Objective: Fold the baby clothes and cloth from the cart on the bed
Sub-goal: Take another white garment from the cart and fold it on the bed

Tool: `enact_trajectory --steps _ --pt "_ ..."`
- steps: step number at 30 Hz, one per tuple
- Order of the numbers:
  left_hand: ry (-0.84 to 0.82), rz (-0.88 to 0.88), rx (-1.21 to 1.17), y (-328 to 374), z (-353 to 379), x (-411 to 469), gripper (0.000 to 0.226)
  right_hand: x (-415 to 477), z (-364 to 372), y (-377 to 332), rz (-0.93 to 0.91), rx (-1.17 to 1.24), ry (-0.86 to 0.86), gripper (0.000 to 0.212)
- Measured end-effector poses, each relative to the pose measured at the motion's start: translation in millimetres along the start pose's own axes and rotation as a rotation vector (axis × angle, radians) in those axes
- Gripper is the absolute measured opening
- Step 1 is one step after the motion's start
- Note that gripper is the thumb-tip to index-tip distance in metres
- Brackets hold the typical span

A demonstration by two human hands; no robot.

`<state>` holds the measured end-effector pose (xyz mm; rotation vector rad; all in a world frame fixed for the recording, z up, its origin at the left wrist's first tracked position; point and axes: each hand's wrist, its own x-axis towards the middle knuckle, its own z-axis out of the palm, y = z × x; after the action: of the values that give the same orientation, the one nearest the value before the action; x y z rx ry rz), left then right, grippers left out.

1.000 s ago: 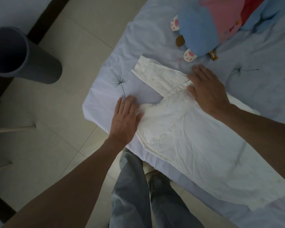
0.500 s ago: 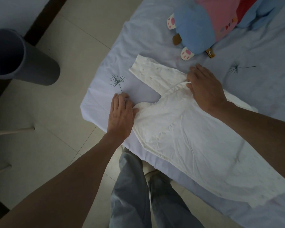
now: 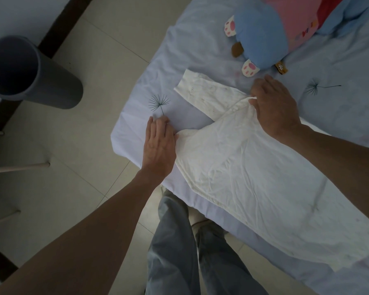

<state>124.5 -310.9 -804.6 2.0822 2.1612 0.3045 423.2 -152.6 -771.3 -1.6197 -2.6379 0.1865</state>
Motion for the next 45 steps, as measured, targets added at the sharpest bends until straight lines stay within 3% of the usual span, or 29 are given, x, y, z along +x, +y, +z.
enact_trajectory --steps 6,17,19,22,28,33,45 --pt "0.012 -0.03 -0.048 -2.8 -9.4 -0.9 0.015 2.9 0.6 -2.1 0.029 -0.015 -0.005 0.028" --pt "0.013 -0.032 -0.042 -1.5 -16.4 2.1 0.012 2.9 0.4 -0.8 0.018 -0.028 0.033 0.016" --pt "-0.019 -0.069 0.0 -3.1 -12.8 3.2 0.021 4.0 1.9 0.2 0.03 -0.029 0.014 0.02" --pt "-0.07 -0.093 0.068 -7.1 -11.1 4.6 0.041 5.6 4.0 -0.4 0.062 -0.011 -0.047 0.044" --pt "-0.148 0.003 0.181 -12.6 -15.1 8.7 0.074 -0.2 7.4 -10.2 0.129 0.021 -0.125 0.079" --pt "-0.191 0.086 0.229 -10.3 -13.2 22.1 0.08 -6.4 6.5 -19.0 0.221 0.036 -0.18 0.098" --pt "-0.174 0.373 0.204 28.4 -11.6 72.3 0.079 -30.1 -0.5 -36.3 0.471 0.036 -0.235 0.095"
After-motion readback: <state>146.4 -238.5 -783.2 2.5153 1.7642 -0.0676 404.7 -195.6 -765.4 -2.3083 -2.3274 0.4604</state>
